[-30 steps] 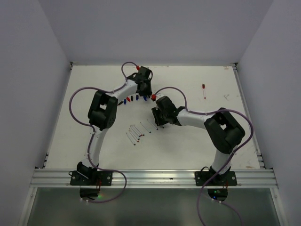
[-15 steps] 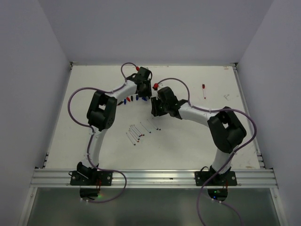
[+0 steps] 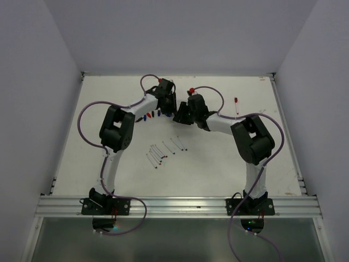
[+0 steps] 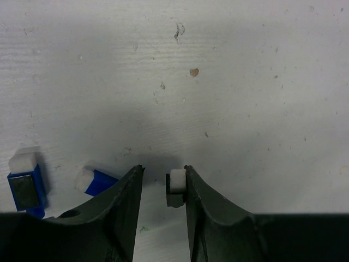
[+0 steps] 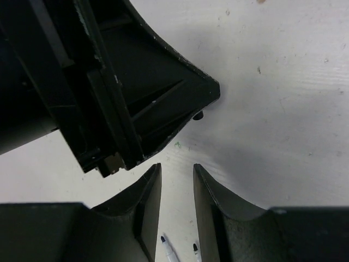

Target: Open the pen caps

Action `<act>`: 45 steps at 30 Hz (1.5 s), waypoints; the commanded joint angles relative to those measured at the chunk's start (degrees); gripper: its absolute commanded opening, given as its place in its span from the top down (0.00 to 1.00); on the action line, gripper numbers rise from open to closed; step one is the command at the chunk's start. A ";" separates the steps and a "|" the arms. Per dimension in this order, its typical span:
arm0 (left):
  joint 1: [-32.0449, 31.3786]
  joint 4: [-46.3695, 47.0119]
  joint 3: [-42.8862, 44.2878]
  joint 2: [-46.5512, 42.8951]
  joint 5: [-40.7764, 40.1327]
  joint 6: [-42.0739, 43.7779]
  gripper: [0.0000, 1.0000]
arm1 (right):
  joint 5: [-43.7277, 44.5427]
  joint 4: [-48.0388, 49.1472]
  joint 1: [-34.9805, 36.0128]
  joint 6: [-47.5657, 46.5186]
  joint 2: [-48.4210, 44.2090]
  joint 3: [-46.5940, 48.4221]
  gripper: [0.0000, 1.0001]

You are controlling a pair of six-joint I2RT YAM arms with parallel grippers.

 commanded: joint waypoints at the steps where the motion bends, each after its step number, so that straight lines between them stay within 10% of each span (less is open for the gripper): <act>1: 0.50 2.60 -0.65 -3.45 2.20 -0.28 0.60 | 0.16 4.93 0.26 3.09 0.24 2.25 0.67; 45: 3.40 6.99 -6.10 -5.90 6.60 -0.54 0.60 | 0.53 16.26 -1.41 9.42 8.68 0.50 0.74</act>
